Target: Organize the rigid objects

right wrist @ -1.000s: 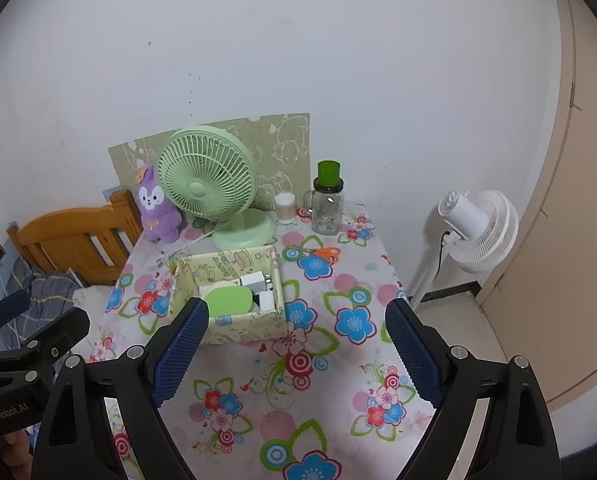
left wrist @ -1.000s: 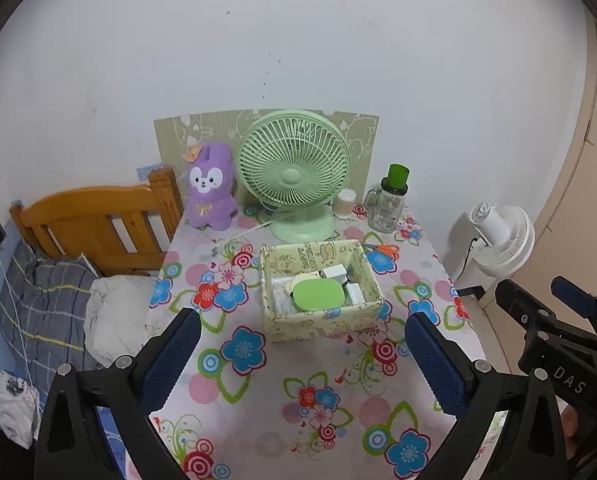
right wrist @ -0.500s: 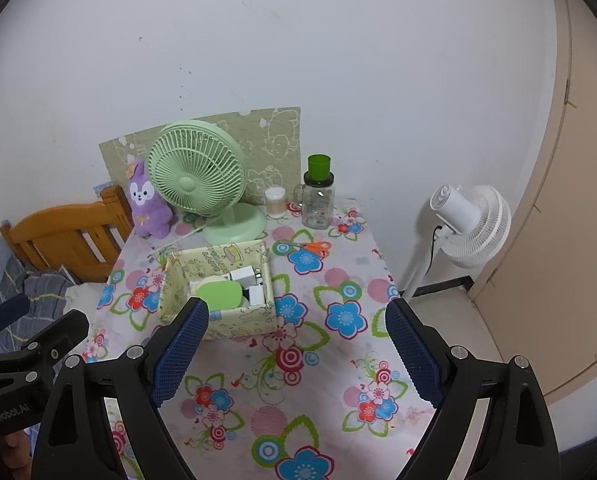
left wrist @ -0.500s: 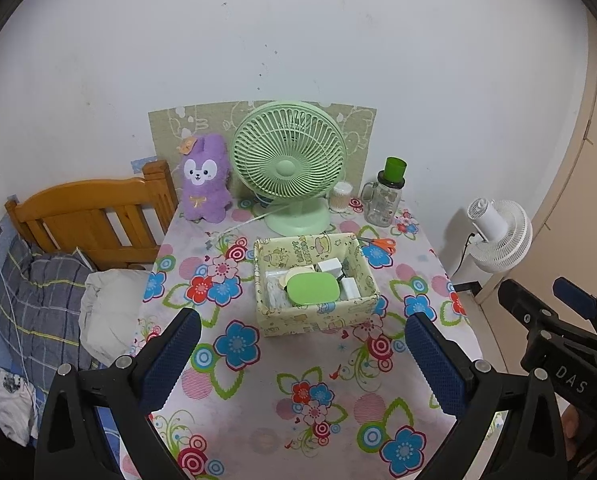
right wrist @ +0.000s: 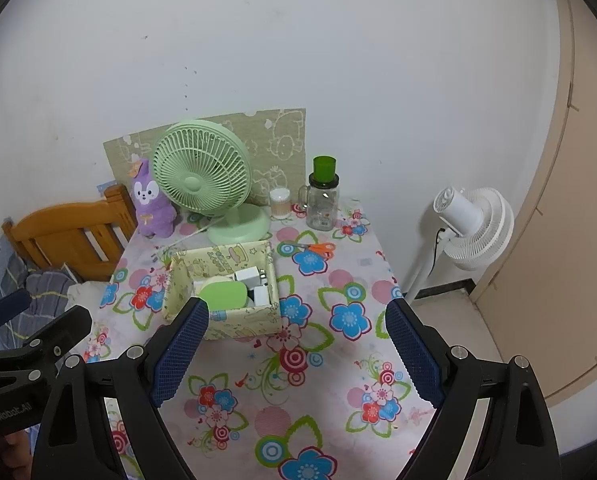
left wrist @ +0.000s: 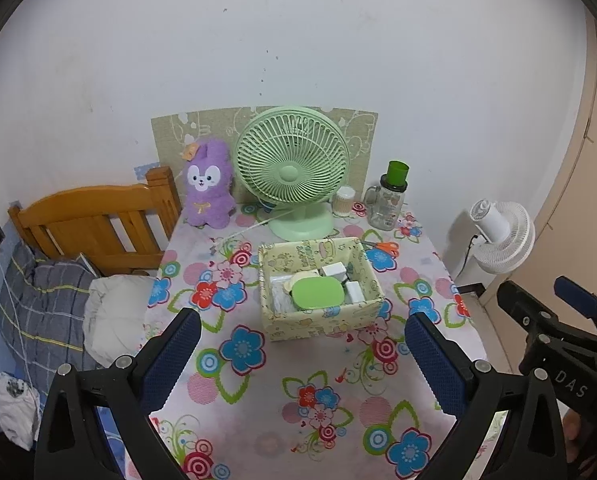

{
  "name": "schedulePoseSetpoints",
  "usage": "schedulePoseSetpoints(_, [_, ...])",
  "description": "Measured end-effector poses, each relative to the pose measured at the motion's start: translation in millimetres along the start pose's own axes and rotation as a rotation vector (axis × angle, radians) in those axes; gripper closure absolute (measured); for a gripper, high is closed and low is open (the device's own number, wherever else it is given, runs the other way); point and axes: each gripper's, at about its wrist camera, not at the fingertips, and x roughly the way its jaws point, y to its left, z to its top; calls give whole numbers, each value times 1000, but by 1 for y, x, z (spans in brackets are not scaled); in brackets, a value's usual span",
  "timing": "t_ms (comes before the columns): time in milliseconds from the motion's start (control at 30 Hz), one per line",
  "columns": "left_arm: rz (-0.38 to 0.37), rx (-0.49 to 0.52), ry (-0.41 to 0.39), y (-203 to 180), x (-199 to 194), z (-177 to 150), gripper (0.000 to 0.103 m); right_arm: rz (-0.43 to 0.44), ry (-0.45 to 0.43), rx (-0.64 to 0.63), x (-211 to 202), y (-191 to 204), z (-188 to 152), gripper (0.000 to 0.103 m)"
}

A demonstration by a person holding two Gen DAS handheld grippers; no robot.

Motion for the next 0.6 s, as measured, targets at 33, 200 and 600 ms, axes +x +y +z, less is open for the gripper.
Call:
schedulePoseSetpoints(33, [-2, 2, 0, 0, 0, 0, 0, 1, -1, 0, 0, 0, 0, 11])
schedulePoseSetpoints(200, [1, 8, -4, 0, -1, 1, 0, 5, -4, 1, -1, 0, 0, 11])
schedulePoseSetpoints(600, [-4, 3, 3, -2, 1, -1, 0, 14, -2, 2, -1, 0, 1, 11])
